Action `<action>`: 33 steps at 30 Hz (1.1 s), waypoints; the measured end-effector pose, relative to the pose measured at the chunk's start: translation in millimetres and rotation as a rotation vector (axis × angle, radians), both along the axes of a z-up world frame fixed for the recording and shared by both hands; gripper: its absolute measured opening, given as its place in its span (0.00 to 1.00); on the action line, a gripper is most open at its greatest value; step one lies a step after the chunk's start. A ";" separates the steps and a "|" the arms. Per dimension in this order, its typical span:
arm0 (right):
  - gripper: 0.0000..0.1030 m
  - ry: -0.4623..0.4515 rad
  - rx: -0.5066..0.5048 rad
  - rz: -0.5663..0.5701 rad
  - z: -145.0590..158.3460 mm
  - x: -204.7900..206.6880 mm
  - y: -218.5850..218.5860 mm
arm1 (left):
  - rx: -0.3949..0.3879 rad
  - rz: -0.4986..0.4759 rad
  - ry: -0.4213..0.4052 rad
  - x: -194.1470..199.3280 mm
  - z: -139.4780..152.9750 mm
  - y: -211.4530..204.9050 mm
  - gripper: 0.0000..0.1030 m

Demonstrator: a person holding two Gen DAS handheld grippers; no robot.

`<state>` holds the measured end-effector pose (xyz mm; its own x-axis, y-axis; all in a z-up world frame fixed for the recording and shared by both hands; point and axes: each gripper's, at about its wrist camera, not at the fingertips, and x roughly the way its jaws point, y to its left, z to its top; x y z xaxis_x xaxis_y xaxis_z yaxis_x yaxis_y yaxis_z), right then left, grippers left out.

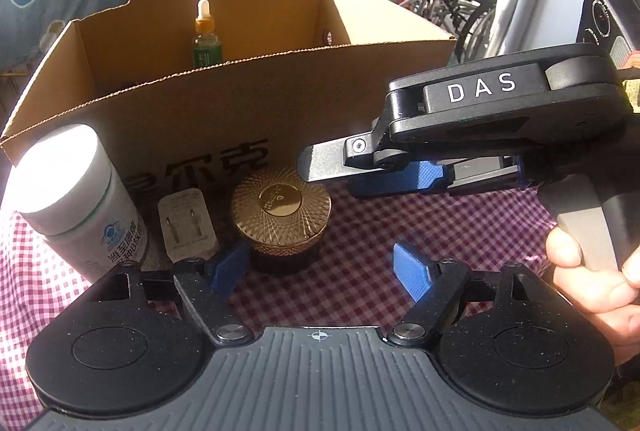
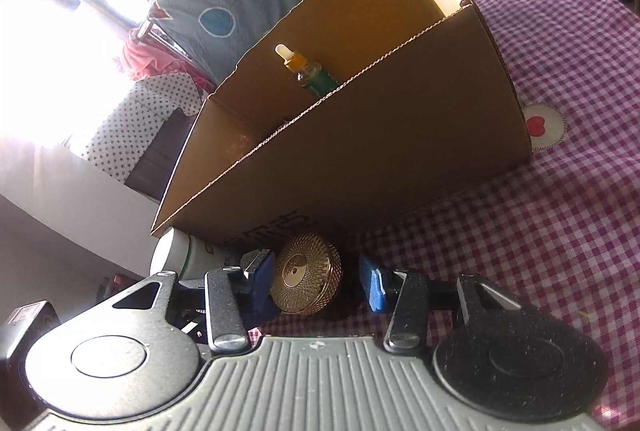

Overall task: Organize rigid objects
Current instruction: 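Move the right gripper to the gold-lidded round jar and grasp it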

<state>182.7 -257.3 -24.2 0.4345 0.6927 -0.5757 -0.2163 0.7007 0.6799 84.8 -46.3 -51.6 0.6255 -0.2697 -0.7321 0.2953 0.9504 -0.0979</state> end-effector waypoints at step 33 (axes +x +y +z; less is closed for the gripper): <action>0.48 0.066 0.035 -0.077 -13.7 -4.5 -53.4 | -0.016 -0.169 0.044 -1.1 -1.1 -53.1 0.81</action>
<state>178.2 -310.7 -38.0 0.4490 0.6788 -0.5811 -0.1167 0.6893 0.7151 83.7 -99.5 -52.7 0.5376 -0.3801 -0.7527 0.4460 0.8857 -0.1288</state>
